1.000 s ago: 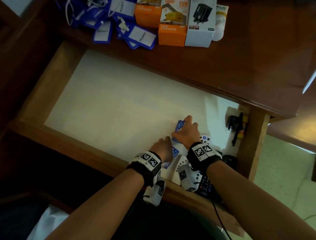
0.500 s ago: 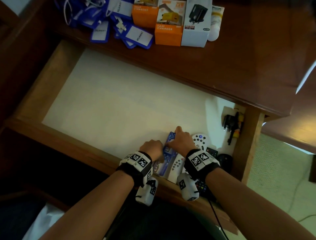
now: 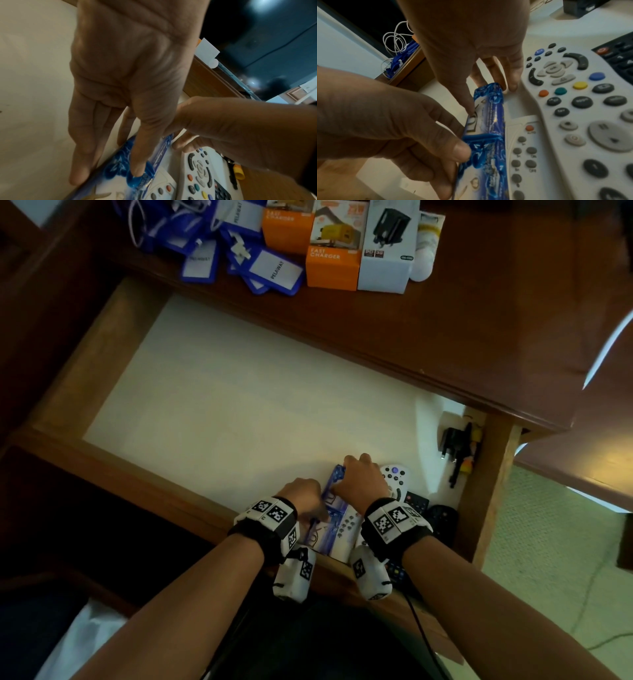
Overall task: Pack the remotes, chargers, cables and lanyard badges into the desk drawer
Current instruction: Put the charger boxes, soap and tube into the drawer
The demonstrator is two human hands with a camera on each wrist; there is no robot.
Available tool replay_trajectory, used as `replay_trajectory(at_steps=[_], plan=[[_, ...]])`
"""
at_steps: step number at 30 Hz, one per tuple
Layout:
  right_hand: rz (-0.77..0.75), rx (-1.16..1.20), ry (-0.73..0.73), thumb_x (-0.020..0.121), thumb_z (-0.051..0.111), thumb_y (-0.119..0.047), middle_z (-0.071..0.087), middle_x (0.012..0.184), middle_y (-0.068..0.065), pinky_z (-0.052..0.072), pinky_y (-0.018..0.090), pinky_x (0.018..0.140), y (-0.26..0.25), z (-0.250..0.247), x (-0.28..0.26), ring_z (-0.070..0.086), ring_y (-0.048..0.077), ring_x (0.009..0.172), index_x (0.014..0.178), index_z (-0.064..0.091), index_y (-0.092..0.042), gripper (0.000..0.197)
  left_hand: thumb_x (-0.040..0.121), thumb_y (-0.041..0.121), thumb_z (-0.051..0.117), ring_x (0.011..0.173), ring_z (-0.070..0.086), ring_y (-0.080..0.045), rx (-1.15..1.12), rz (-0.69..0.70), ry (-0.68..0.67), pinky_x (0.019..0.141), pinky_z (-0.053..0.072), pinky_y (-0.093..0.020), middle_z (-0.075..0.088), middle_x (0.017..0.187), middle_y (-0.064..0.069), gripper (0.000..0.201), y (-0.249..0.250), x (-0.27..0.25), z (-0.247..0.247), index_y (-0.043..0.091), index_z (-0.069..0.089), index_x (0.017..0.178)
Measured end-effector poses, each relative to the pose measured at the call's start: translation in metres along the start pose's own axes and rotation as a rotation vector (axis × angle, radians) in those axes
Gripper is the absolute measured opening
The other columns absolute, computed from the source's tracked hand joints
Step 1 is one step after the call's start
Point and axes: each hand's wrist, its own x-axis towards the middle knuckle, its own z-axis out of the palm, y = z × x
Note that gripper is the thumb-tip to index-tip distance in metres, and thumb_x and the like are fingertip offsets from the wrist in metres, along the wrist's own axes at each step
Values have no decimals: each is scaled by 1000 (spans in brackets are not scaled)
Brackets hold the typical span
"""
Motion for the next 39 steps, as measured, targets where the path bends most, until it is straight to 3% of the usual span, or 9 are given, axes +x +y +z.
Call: replay_trajectory(at_steps=[5, 10, 13, 17, 20, 23, 30, 34, 39], plan=[[5, 37, -21, 79, 63, -23, 51, 112, 16, 47, 38, 85, 3, -8, 5, 50, 35, 107, 105, 54, -6, 32, 77, 35, 74, 73, 72, -20, -29, 6, -15, 71, 57, -30, 73, 86, -9, 32, -2, -4, -6, 8, 69, 93], [1, 150, 27, 80, 68, -27, 56, 119, 16, 46, 35, 88, 2, -31, 3, 52, 31, 112, 122, 52, -6, 50, 82, 38, 70, 93, 68, -27, -132, 48, 103, 85, 52, -34, 67, 111, -14, 44, 2, -13, -26, 9, 60, 113], [-37, 246, 167, 81, 68, -28, 65, 106, 11, 47, 29, 83, -9, -65, 2, 61, 24, 99, 120, 57, -10, 45, 81, 43, 69, 105, 62, -24, -195, 92, 247, 91, 49, -34, 63, 118, -8, 48, 10, -17, -57, 17, 57, 120], [-120, 383, 411, 85, 65, -22, 63, 81, 3, 45, 23, 71, -27, -128, 8, 57, 15, 73, 109, 63, -11, 26, 82, 45, 67, 97, 63, -19, -196, 192, 406, 82, 49, -30, 69, 99, -1, 32, 27, -20, -111, 25, 60, 107], [-180, 413, 655, 86, 62, -18, 64, 88, 3, 40, 21, 69, -37, -180, 27, 61, 19, 83, 104, 65, -11, 20, 85, 41, 64, 99, 60, -17, -171, 274, 420, 85, 48, -30, 66, 104, 2, 29, 42, -20, -140, 23, 61, 107], [-197, 369, 798, 86, 59, -15, 53, 118, 13, 42, 32, 84, -45, -229, 58, 52, 30, 107, 120, 57, -11, 34, 84, 30, 64, 102, 61, -17, -218, 388, 498, 88, 48, -30, 66, 107, 0, 22, 58, -18, -163, 21, 62, 105], [-45, 301, 605, 89, 44, -11, 40, 144, 12, 33, 50, 107, -42, -292, 135, 35, 38, 132, 140, 38, -15, 51, 87, 26, 63, 119, 44, -16, -52, 691, 919, 89, 48, -34, 43, 128, 2, 35, 107, -9, -234, 23, 55, 121], [-87, 214, 514, 88, 52, -20, 45, 142, 4, 42, 51, 101, -31, -279, 155, 47, 37, 122, 133, 45, -21, 45, 84, 26, 64, 136, 27, -23, 82, 732, 971, 106, 37, -40, 33, 144, 1, 52, 124, 6, -257, 23, 47, 134], [-100, 94, 555, 92, 51, -25, 21, 157, 0, 31, 52, 109, -15, -259, 139, 29, 37, 137, 146, 34, -23, 57, 89, 34, 57, 146, -3, -30, 337, 602, 820, 115, 17, -49, 1, 161, 1, 73, 135, 24, -251, 26, 18, 150]])
